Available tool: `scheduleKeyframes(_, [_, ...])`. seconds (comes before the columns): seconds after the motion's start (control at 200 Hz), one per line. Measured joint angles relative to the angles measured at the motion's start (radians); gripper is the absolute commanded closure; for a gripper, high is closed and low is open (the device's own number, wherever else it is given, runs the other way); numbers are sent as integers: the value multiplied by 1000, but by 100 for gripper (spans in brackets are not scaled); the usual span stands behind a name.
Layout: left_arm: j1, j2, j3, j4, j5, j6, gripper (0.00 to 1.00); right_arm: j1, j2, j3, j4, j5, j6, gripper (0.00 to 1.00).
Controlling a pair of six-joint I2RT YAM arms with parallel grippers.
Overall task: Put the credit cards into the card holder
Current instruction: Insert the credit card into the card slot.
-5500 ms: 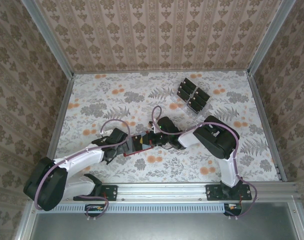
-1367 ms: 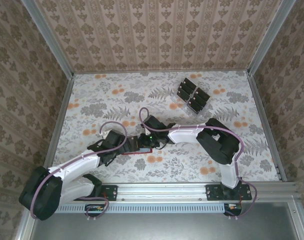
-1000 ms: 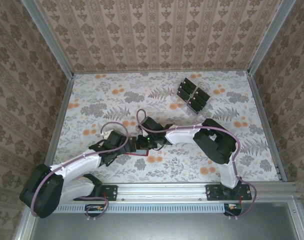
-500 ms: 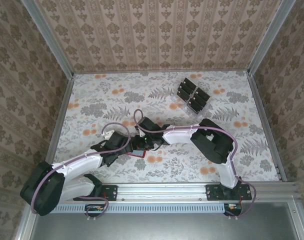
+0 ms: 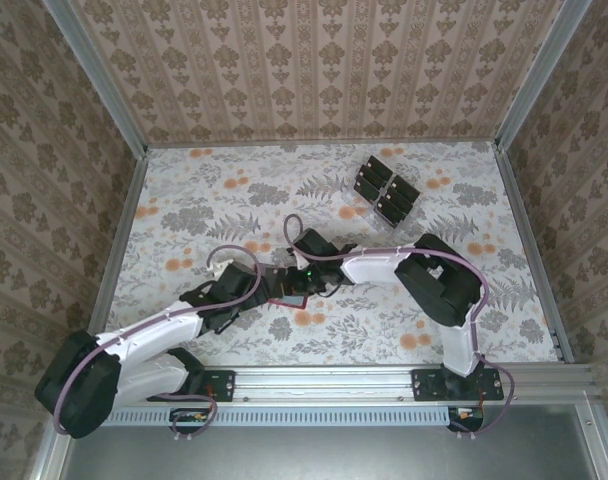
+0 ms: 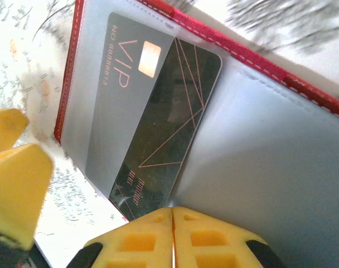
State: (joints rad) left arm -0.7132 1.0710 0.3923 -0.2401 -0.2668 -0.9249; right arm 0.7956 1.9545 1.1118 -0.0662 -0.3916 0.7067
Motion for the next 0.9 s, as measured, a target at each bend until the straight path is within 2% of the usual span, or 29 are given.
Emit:
scheduleKeyframes(0.165, [0,9,42,-4,8,5,0,-84,-35,-1,-108,27,-120,90])
scheduleKeyframes(0.355, [0,106,108,-13,10,43,0,-138,-73,0,-203,57,-206,82])
scheduleKeyframes(0.575, [0,208,163,-1,25,95,0,-140,-135,-16,-210,64,-182,77])
scheduleKeyframes(0.9, [-13,294,180,31,39,119,0,-140,-148,-56,-142,63,-97,78])
